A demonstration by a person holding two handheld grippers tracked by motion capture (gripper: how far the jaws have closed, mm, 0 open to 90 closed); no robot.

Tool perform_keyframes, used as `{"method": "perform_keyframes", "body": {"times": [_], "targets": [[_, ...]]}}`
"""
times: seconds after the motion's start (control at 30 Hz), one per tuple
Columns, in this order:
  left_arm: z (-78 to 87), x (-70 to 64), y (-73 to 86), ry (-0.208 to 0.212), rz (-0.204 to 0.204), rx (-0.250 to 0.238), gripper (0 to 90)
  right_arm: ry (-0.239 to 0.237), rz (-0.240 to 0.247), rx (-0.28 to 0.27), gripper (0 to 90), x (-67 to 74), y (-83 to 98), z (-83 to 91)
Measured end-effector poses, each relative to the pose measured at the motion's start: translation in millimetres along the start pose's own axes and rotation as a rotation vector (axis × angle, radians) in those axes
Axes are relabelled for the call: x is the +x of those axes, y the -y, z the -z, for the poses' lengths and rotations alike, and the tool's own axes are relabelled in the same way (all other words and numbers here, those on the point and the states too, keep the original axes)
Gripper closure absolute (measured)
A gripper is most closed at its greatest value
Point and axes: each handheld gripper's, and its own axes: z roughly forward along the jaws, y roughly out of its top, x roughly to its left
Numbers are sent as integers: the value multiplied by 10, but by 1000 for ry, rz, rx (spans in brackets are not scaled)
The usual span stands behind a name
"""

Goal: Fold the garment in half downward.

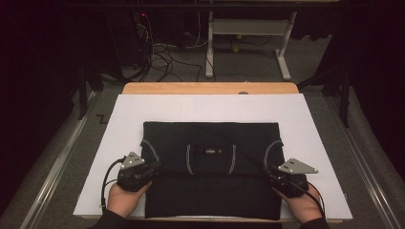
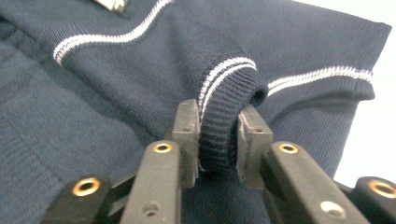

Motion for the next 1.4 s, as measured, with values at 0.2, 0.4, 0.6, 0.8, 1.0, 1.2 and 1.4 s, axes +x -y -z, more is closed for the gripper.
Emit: {"method": "perform_keyframes", "body": {"times": [0.2,0.4,0.6,0.8,1.0,1.2,1.4], "targets": [[-3,89,-1,-16,37,-5,499,-16,-47,-19,592,-67,29,61],[49,106,-59,-11,26,-62,395,-5,-97,-85,485,-134,-26,168],[32,107,-278,14,22,-83,324,-29,-74,-133,447,-105,-227,195],[-224,60,-586,41,23,-38,268,-60,-45,-93,453,-75,-515,-36],[-449,-42,-854,47,-1,7,271,-87,-20,-56,453,26,-769,-276],[-837,-41,-948,53,29,156,287,-92,-43,26,458,23,-880,-575],[-1022,-94,-859,73,8,238,347,-82,-60,134,489,7,-830,-801]]}}
